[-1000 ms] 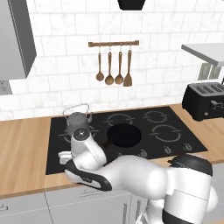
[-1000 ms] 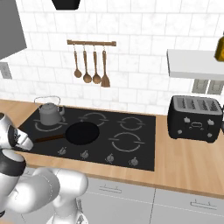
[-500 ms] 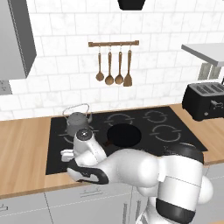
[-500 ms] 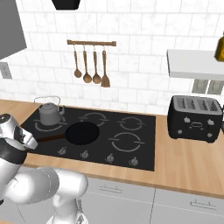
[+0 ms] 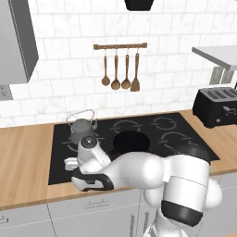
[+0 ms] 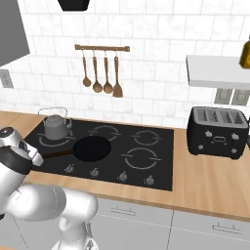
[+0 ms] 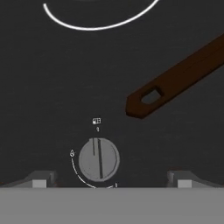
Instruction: Pick the kettle from the counter and place it on a stove burner. Then turn the burner on.
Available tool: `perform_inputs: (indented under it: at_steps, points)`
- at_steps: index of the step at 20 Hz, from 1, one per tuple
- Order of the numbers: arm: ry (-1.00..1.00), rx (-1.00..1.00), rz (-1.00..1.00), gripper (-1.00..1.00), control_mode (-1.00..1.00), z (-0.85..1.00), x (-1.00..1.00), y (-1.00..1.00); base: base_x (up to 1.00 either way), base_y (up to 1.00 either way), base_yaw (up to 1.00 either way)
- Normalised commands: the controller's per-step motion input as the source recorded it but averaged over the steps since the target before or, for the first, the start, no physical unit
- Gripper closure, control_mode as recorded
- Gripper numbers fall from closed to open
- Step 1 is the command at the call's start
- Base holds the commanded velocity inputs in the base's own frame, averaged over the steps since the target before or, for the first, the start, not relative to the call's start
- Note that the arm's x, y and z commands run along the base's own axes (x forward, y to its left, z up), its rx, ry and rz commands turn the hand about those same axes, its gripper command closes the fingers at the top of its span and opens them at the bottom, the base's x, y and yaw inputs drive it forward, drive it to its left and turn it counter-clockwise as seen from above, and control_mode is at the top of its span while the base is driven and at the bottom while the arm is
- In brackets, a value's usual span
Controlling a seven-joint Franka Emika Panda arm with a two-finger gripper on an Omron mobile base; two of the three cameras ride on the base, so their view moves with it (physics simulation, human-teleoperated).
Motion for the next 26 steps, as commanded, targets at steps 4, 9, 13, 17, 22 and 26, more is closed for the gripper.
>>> perform_inputs:
  at_steps: [4,9,13,17,22,26]
  points:
    - [0.0,0.0,0.0,-1.0,-1.0,-0.09,0.17,0.18,0.0,0.0,0.0]
    - [0.0,0.0,0.0,-1.0,-1.0,-0.13,0.08,0.15,0.0,0.0,0.0]
    - [0.0,-0.03,0.0,1.0,-1.0,-0.24,0.11,0.07,0.0,0.0,0.0]
    - [-0.04,-0.01,0.0,1.0,-1.0,-0.07,0.04,0.0,0.0,0.0,0.0]
    - [-0.01,0.0,0.01,1.0,-1.0,0.0,0.0,0.0,0.0,0.0,0.0]
    - [0.0,0.0,0.18,1.0,-1.0,0.0,-0.04,0.0,0.0,0.0,0.0]
